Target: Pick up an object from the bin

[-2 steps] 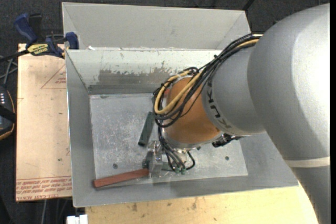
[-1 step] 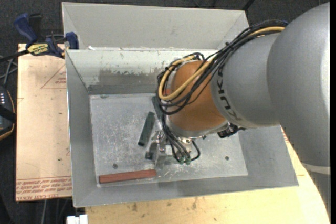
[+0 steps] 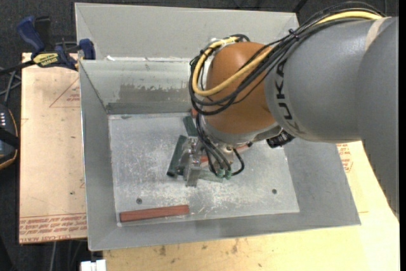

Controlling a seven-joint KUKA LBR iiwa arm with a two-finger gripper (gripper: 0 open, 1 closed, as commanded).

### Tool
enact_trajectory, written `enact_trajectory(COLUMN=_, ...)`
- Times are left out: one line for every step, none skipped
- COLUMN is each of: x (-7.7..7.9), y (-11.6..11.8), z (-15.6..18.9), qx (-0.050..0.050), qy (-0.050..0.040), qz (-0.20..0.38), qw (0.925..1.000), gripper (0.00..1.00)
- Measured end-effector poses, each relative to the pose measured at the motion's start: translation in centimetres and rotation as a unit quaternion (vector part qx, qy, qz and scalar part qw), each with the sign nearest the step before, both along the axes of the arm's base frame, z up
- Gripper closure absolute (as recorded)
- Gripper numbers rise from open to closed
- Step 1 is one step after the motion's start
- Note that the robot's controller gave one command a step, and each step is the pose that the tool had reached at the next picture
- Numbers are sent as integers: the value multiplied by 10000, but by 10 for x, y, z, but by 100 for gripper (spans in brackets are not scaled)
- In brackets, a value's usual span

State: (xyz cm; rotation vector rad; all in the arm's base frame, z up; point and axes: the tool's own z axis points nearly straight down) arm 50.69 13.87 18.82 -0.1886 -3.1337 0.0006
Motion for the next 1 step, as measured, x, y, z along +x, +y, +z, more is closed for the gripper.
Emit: enact_trajectory(x=11, y=8, z=14, qx=19, qy=-73, qz=7, qw=10000, gripper=100)
